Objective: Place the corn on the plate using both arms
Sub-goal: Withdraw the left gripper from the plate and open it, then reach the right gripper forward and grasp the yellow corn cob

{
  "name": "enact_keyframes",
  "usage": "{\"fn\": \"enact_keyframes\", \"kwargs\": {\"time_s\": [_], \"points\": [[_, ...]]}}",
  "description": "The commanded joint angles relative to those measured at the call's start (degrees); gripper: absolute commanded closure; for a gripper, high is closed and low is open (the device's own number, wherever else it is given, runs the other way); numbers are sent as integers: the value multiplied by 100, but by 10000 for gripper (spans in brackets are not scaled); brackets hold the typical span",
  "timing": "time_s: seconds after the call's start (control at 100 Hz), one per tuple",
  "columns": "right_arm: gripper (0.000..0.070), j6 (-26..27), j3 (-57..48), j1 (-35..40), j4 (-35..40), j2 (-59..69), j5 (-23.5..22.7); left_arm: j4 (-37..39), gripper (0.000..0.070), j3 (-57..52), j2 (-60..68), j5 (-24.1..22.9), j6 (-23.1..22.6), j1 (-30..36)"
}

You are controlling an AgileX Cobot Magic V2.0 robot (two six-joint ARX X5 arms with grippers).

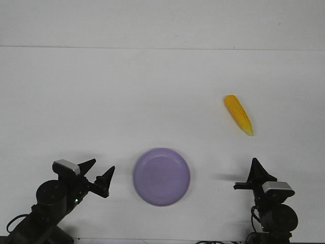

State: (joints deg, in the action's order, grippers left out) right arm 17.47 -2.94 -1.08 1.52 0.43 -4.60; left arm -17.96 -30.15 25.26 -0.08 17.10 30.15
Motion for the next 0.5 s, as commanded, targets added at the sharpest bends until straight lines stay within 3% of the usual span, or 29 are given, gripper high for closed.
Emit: {"fn": "enact_keyframes", "kwargs": {"time_s": [0.0,0.06,0.1,0.13,0.21,0.25,0.49], "points": [[700,234,-549,7,-83,177,323,26,197,-48,15,-17,46,22],[691,168,-1075,4,90,535,599,-22,197,-48,17,-17,42,22],[630,-4,-1445,4,223,868,632,-35,197,-48,20,-17,31,22],[540,-151,-1709,4,304,1165,625,-31,197,-48,24,-17,31,22],[213,-413,-2420,4,605,2087,581,-13,197,-48,22,-17,26,22],[125,-492,-2761,4,785,2568,533,-9,197,-48,22,-17,15,22],[120,-1440,-4682,4,1694,5757,83,-26,197,-48,22,-17,-39,22]]}}
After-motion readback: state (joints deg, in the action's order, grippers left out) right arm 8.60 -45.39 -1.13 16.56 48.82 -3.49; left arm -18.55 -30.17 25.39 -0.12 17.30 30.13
